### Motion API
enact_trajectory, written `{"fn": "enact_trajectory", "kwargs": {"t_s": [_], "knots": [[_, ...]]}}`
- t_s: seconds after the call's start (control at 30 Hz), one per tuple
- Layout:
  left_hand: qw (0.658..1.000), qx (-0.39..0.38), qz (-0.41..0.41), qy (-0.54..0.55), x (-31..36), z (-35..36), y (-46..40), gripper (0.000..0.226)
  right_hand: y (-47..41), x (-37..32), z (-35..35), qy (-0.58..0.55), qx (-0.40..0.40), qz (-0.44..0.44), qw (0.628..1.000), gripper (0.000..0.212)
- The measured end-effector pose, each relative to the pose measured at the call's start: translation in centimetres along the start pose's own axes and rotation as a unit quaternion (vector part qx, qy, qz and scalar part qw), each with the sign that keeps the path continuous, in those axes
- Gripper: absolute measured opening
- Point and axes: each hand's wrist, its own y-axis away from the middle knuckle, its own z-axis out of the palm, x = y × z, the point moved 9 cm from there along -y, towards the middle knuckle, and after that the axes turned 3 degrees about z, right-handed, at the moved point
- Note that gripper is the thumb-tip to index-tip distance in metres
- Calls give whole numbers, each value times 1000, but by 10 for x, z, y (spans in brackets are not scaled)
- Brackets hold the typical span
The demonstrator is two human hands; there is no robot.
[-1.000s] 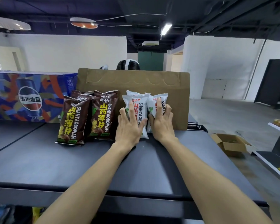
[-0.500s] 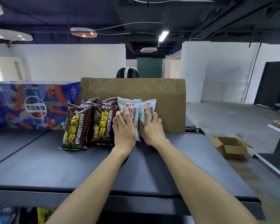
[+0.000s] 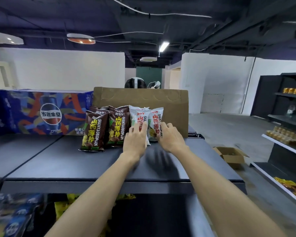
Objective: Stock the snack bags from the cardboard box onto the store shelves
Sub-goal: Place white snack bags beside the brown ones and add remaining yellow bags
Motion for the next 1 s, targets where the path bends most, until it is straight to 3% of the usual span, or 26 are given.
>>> {"fn": "enact_trajectory", "kwargs": {"t_s": [0.1, 0.3, 0.63, 0.83, 1.0], "knots": [[1000, -1, 6, 12, -6, -43, 13, 38, 27, -17, -25, 39, 13, 3, 999, 20], [999, 24, 18, -22, -16, -111, 54, 17, 91, -31, -53, 83, 26, 62, 994, 18], [991, -72, 114, 8, 56, -133, 126, 21, 212, -5, -90, 68, 44, 139, 987, 31], [981, -113, 149, 51, 119, -128, 173, 22, 282, 34, -101, 62, 43, 177, 981, 26], [966, -165, 192, 46, 176, -108, 221, 23, 339, 61, -104, 131, 29, 147, 980, 24]]}}
